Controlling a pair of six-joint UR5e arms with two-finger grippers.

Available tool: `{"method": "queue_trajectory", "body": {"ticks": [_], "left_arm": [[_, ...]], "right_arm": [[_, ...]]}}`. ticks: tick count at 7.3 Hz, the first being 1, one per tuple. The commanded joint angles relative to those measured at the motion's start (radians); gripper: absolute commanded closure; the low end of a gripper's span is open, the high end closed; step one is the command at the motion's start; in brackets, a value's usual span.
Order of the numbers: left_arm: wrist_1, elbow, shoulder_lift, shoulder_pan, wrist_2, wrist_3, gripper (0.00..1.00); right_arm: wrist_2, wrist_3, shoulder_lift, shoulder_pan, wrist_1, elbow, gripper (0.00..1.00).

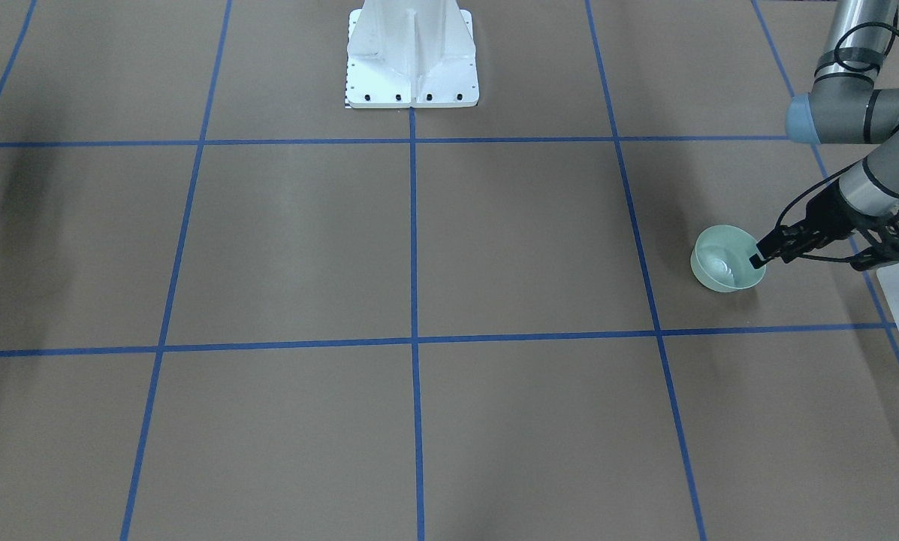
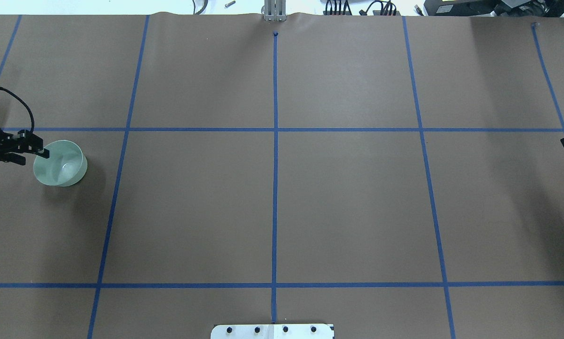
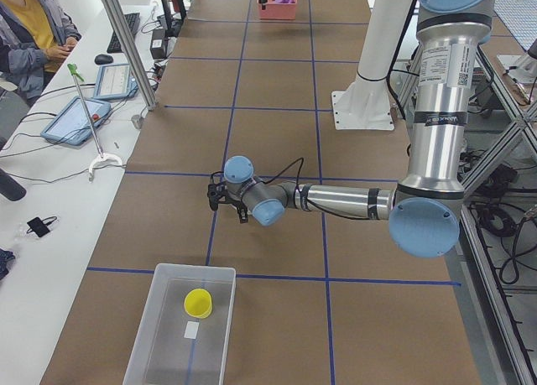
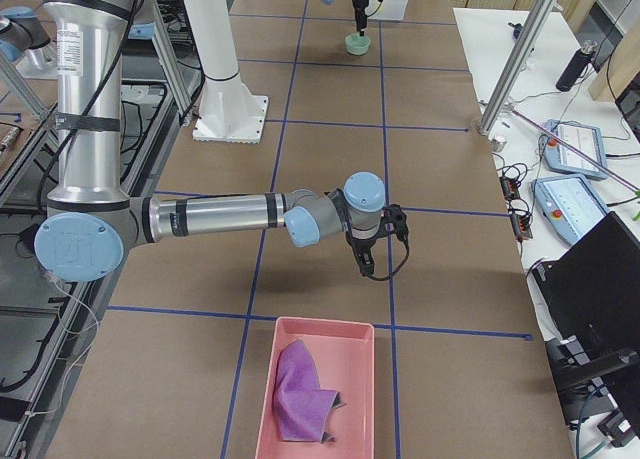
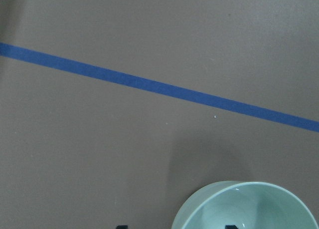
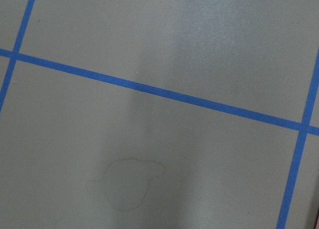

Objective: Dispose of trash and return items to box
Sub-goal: 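Lift the green bowl with the left gripper and carry it off the table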

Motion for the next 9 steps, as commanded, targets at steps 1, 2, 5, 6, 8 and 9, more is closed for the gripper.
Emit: {"method": "queue_trajectory", "body": {"ticks": [1, 2, 5, 6, 8, 9], "left_arm": [[-0.004, -0.002, 0.007, 0.022, 0.002, -0.001, 0.62], [-0.005, -0.002, 0.007, 0.025, 0.004, -0.002, 0.79], [-0.01, -0.005, 0.009, 0.033, -0.007, -0.039, 1.0], [-0.005, -0.04, 0.009, 0.023, -0.092, -0.041, 1.0], [0.016, 0.011, -0.013, -0.213, -0.258, 0.078, 1.0], [0.11, 0.059, -0.049, -0.327, -0.272, 0.266, 1.0]], "right_arm": [[0.001, 0.0, 0.0, -0.002, 0.0, -0.004, 0.0], [0.001, 0.0, 0.0, -0.003, 0.0, -0.004, 0.0], [0.002, 0.002, 0.0, -0.005, 0.0, -0.006, 0.0], [0.002, 0.0, 0.001, -0.005, 0.0, -0.006, 0.0], [0.002, 0.0, 0.001, -0.005, 0.0, -0.007, 0.0], [0.001, 0.0, 0.001, -0.008, 0.0, -0.007, 0.0]]}}
